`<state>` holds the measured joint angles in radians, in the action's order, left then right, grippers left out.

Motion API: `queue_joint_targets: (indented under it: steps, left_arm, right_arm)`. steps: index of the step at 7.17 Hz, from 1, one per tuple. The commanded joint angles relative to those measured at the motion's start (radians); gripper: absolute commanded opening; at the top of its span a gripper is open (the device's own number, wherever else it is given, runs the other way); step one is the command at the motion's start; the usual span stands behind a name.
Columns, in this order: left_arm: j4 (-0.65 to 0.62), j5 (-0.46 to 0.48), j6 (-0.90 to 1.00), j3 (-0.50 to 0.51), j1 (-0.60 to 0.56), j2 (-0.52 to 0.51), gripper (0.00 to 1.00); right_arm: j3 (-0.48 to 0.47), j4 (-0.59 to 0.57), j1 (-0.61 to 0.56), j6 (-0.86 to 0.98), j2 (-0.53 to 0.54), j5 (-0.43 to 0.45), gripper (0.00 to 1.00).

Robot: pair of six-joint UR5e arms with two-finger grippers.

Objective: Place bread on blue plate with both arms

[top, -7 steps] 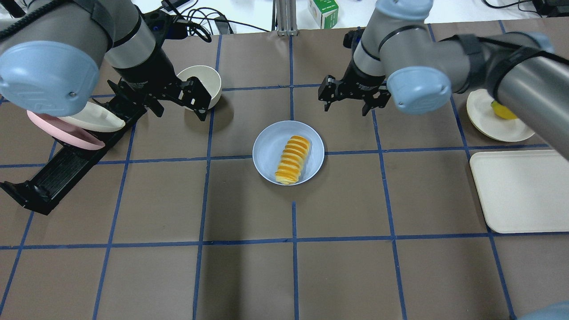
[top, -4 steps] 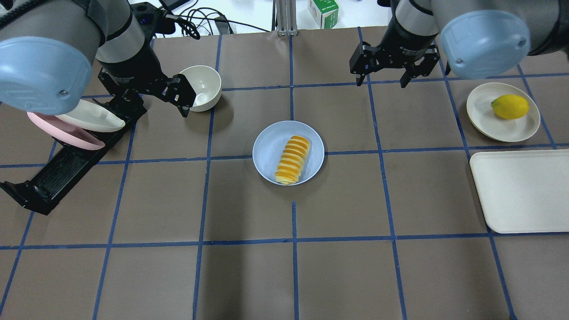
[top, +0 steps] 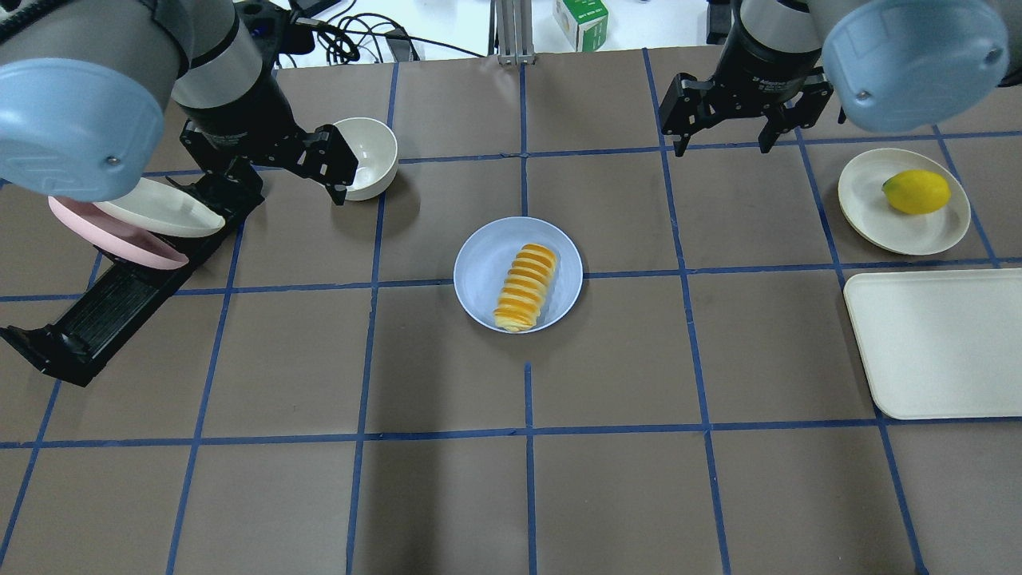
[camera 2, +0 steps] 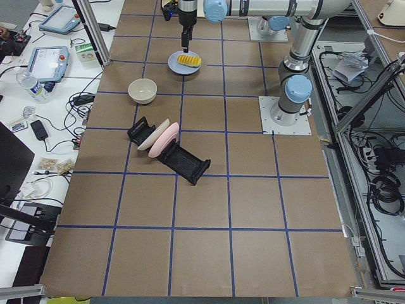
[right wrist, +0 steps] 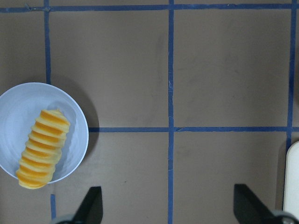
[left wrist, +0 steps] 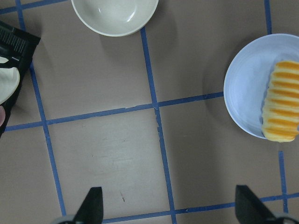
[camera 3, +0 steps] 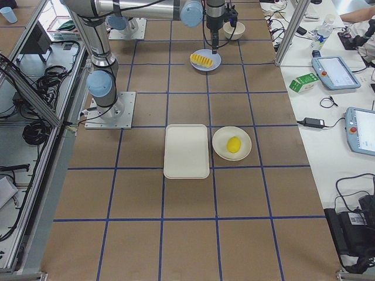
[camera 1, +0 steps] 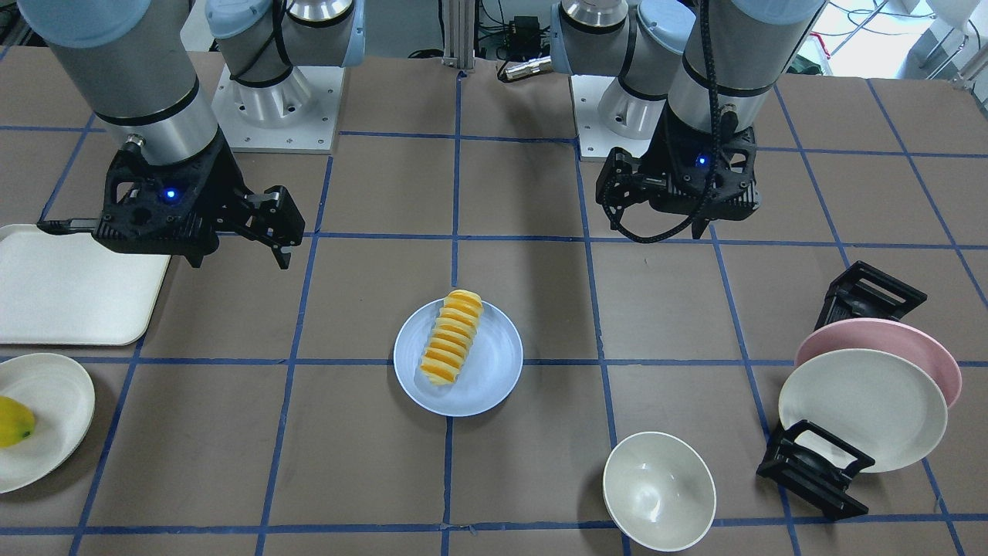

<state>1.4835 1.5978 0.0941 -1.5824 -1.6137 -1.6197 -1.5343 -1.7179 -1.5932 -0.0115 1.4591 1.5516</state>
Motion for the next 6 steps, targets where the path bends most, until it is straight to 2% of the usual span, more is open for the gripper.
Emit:
queue_joint_targets:
  steps: [1, 6]
  left_arm:
    - [0.001, -0.001, -0.004, -0.001, -0.003, 0.000, 1.00]
    - [0.001, -0.001, -0.007, -0.008, -0.003, 0.003, 1.00]
  right_arm:
    - [0.011, 0.043, 0.007, 0.025, 0.023, -0.004, 1.00]
    - [0.057, 0.041, 0.004, 0.018, 0.020, -0.013, 1.00]
